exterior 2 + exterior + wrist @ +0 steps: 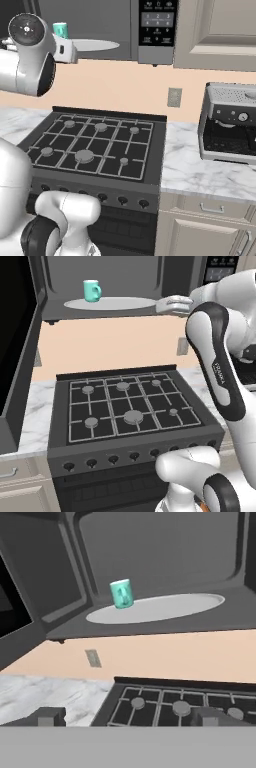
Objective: Pick the cup of tea, navigate to the dining table, and place it on the saucer.
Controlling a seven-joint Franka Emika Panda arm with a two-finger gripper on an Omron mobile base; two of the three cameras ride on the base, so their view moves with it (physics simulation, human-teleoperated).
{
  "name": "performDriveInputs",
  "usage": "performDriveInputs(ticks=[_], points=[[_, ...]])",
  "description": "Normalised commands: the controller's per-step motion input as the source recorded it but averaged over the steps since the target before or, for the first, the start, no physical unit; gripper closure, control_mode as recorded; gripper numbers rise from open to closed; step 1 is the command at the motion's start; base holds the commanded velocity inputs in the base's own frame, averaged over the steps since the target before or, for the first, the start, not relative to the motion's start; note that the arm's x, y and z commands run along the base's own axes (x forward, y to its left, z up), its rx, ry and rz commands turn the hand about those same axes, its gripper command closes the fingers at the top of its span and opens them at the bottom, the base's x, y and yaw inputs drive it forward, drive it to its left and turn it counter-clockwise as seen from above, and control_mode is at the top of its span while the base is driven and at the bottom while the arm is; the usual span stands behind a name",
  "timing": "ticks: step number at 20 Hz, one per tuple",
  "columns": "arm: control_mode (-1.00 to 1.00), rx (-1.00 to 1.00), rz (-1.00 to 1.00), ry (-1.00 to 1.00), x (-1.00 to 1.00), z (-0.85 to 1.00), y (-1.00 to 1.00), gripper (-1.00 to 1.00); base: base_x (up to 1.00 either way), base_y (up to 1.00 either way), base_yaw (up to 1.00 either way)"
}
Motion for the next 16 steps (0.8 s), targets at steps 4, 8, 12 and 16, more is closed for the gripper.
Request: performDriveInputs(ticks=[4, 8, 12, 16], points=[[-1.00, 0.00, 0.13, -0.12, 0.86, 0.00, 0.06, -1.00, 0.00, 0.00, 0.00], [-1.00, -0.03, 0.05, -0.09, 0.77, 0.00, 0.35, -1.00, 0.00, 0.00, 0.00], [-1.00, -0.07, 0.00, -0.02, 0.36, 0.00, 0.41, -1.00, 0.00, 0.00, 0.00], [-1.00, -0.07, 0.00, 0.00, 0.31, 0.00, 0.21, -1.00, 0.00, 0.00, 0.00]])
